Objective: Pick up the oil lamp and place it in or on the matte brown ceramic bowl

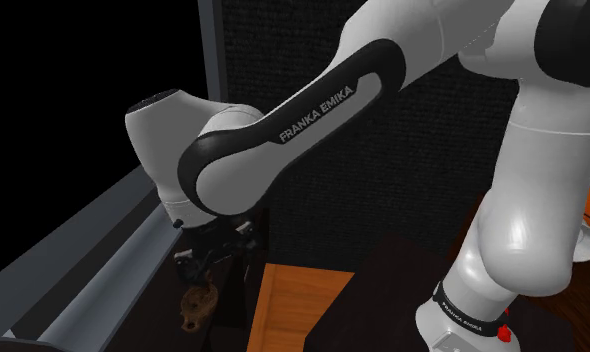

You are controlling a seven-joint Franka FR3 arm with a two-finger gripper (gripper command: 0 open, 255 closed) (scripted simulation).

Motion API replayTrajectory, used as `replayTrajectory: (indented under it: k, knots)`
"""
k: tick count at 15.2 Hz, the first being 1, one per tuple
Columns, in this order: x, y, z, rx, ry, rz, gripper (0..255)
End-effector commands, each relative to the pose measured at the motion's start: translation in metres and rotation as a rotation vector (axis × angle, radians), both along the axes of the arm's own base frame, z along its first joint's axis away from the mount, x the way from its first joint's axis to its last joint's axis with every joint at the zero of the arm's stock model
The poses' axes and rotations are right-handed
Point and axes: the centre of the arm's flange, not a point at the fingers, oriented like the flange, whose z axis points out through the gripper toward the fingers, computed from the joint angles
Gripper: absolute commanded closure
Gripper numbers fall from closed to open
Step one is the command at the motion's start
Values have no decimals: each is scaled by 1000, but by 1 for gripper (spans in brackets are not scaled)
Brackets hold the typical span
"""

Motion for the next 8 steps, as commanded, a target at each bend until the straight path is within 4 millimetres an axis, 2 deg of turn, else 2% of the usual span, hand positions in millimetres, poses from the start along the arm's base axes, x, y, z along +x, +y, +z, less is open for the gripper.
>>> replayTrajectory:
  k: [1, 5, 8]
  knots:
    - [13, 22, -13, -1, -3, -26, 0]
    - [36, 60, -40, -3, -7, -70, 0]
    - [36, 61, -52, -3, -7, -73, 0]
